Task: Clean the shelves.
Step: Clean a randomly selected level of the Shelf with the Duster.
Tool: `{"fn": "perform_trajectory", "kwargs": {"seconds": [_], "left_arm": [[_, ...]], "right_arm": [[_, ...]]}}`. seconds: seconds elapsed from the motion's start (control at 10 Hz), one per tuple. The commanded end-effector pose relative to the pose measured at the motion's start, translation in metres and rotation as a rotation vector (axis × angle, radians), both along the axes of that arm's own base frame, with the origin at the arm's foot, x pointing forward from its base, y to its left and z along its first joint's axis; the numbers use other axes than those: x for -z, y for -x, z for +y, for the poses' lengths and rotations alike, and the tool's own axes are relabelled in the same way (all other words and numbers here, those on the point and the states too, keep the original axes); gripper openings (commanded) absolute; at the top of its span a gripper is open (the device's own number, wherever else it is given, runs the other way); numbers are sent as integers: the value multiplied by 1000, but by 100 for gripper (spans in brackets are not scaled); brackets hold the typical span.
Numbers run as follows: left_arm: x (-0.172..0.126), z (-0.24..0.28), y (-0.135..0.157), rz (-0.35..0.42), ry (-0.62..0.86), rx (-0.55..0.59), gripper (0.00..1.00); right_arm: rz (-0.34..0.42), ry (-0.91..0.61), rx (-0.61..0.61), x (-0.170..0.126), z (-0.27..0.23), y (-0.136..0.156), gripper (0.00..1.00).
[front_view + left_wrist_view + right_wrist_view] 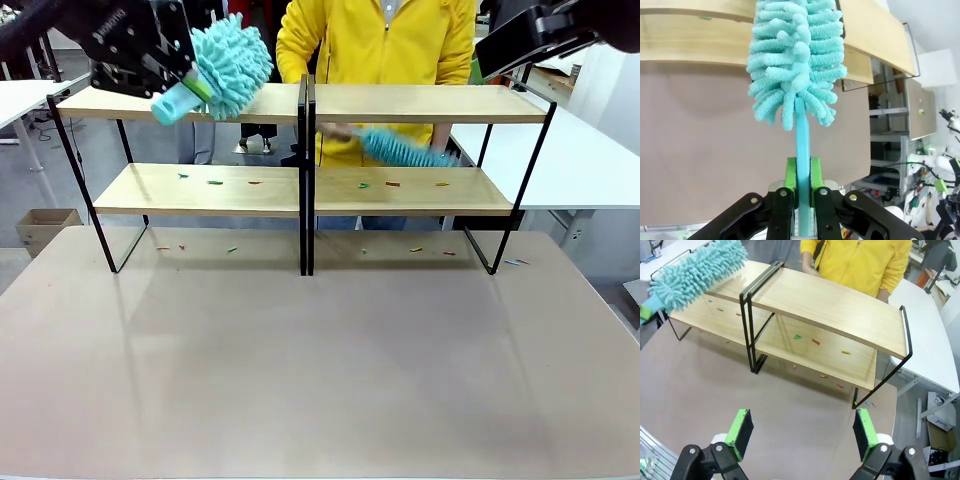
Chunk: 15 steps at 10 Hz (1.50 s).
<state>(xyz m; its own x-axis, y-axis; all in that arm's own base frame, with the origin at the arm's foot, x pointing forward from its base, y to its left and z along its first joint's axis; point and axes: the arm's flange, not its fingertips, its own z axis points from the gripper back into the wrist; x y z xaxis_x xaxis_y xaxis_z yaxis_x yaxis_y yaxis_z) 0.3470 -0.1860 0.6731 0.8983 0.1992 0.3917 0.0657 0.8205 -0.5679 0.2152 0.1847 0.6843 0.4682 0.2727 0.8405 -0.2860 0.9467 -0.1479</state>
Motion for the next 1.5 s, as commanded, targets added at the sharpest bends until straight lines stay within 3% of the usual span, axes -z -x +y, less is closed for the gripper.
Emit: {"fn": "perform_trajectory", "kwargs": {"seconds": [0.0,0.4,0.7,0.9,1.1,1.4], "left_arm": [[0,3,-8,29,-10,-26,12],[3,17,-13,81,-73,-124,12],[-7,58,-13,107,-190,-343,12],[-6,102,-21,180,-273,-435,12],[-23,145,-22,129,-253,-533,12],[-31,143,-14,103,-179,-371,12]], "right_arm": [[-2,-2,6,0,0,0,100],[-2,-2,6,0,0,0,100],[-2,-2,6,0,0,0,100],[-2,-2,6,0,0,0,100],[-2,-2,6,0,0,0,100],[-2,-2,6,0,0,0,100]]}}
